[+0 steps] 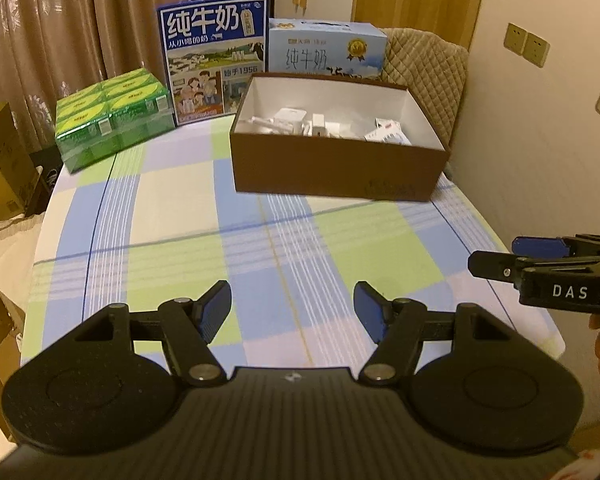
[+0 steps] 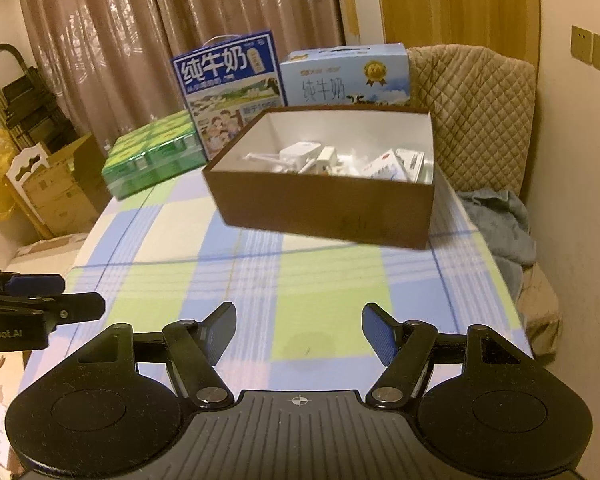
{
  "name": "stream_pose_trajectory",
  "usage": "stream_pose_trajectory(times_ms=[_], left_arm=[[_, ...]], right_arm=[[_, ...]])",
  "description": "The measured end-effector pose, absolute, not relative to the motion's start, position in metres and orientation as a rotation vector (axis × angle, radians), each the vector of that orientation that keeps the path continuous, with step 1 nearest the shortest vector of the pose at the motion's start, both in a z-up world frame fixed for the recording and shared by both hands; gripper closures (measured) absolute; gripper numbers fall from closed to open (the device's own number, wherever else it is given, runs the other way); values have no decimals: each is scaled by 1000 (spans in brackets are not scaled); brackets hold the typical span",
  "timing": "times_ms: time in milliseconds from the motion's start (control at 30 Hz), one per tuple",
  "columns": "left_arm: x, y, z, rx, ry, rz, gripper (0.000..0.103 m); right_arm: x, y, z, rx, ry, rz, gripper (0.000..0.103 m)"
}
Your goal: Organize rigid objects
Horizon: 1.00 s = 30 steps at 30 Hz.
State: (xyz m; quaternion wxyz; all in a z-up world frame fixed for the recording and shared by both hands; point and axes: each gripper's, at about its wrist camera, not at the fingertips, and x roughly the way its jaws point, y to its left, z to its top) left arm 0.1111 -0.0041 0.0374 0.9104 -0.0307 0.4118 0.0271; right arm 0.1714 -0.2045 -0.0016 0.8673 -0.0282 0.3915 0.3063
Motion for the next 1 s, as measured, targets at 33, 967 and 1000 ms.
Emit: stream_pose_trajectory(times_ms=[33, 967, 1000], left_arm=[[106, -4, 37, -65, 853, 56, 39], [17, 20, 29, -121, 864, 54, 39], [16, 20, 29, -122, 864, 54, 39]], right_arm=[[165, -204, -2, -60, 823, 643, 36], [61, -177, -13, -110, 869, 690, 36], [59, -176, -13, -111, 868, 690, 36]])
